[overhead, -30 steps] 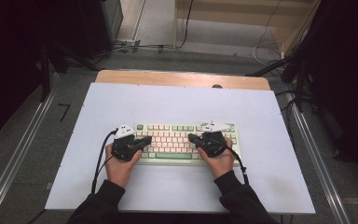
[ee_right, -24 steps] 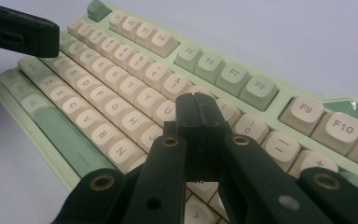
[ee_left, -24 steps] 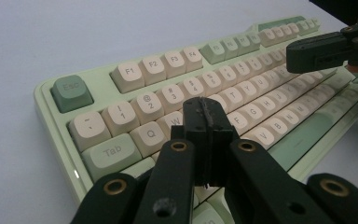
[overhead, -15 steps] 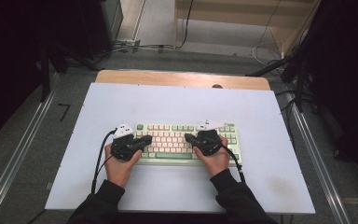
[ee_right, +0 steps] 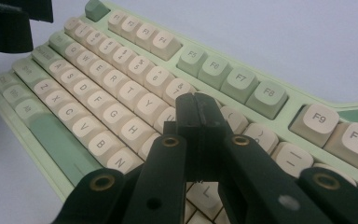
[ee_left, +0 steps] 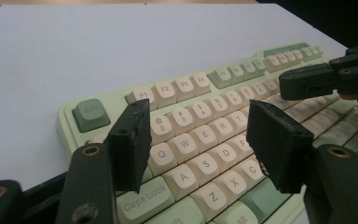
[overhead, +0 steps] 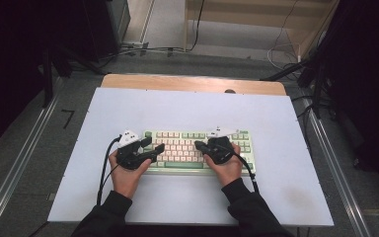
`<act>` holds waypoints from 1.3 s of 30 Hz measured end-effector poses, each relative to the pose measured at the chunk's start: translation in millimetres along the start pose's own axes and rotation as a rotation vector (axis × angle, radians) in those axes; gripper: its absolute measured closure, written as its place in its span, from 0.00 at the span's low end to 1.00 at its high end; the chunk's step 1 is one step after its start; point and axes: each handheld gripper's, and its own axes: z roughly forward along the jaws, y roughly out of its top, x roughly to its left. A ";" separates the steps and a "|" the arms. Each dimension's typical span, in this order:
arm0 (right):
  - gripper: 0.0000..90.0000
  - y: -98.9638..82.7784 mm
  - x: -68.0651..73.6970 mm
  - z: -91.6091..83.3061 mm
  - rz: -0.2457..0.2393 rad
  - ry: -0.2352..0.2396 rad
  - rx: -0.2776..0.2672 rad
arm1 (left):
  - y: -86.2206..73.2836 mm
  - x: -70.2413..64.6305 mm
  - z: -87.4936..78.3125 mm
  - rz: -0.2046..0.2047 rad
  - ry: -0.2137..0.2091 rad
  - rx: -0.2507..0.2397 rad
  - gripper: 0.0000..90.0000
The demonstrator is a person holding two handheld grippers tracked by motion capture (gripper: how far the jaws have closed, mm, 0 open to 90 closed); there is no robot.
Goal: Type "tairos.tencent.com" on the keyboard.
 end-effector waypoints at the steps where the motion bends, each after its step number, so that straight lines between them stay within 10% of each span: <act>1: 0.97 -0.1 0.1 0.3 -0.001 0.000 0.002 | 0.1 -0.2 -0.3 0.000 0.007 -0.005 0.44; 39: 0.97 -0.7 -0.7 2.9 0.006 0.008 0.006 | 0.6 -1.6 0.5 0.010 0.040 0.022 0.34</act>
